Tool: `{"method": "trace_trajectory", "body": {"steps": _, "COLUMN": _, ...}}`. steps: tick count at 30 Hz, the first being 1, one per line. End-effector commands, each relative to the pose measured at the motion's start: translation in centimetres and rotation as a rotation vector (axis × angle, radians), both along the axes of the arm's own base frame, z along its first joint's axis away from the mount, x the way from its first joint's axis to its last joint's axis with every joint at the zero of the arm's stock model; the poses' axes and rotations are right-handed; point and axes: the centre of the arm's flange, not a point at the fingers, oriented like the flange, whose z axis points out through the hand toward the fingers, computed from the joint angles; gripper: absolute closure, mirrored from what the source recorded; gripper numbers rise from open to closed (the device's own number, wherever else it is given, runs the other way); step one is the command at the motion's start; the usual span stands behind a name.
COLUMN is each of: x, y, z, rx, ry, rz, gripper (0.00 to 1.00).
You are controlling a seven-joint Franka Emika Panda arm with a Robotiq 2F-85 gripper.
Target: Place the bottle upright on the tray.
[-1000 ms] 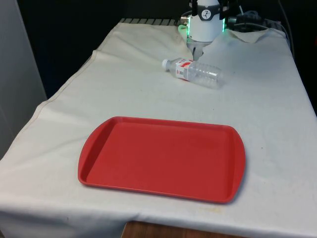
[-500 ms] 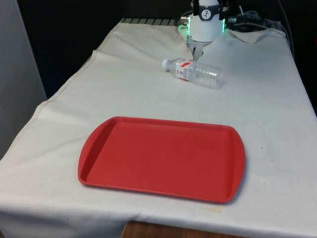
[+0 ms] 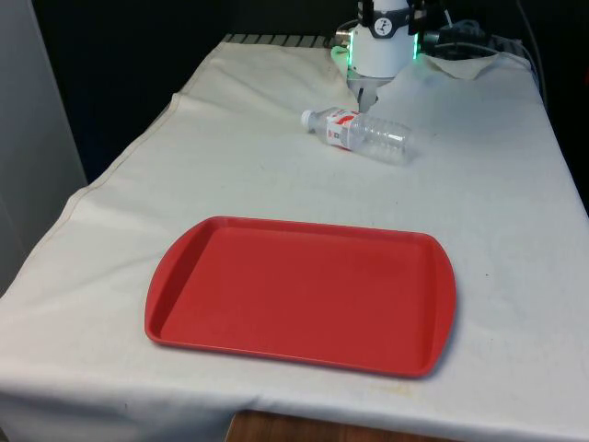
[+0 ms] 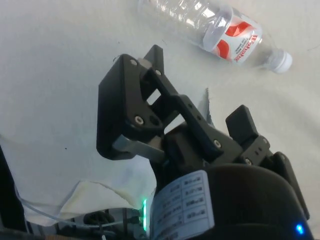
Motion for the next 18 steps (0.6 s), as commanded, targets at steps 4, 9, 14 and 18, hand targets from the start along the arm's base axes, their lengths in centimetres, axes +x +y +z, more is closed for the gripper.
{"method": "trace_trajectory", "body": {"steps": 4, "x": -0.27, "y": 0.32, "z": -0.09, "rx": 0.008, "ry": -0.016, "rz": -0.026, "gripper": 0.00}}
{"method": "trace_trajectory", "body": {"steps": 9, "x": -0.40, "y": 0.46, "z": -0.39, "rx": 0.014, "ry": -0.020, "rz": -0.053, "gripper": 0.00}}
{"method": "trace_trajectory", "body": {"steps": 14, "x": -0.58, "y": 0.50, "z": -0.63, "rx": 0.020, "ry": -0.021, "rz": -0.077, "gripper": 0.00}}
{"method": "trace_trajectory", "body": {"steps": 18, "x": -0.74, "y": 0.43, "z": -0.94, "rx": 0.025, "ry": -0.021, "rz": -0.094, "gripper": 0.00}}
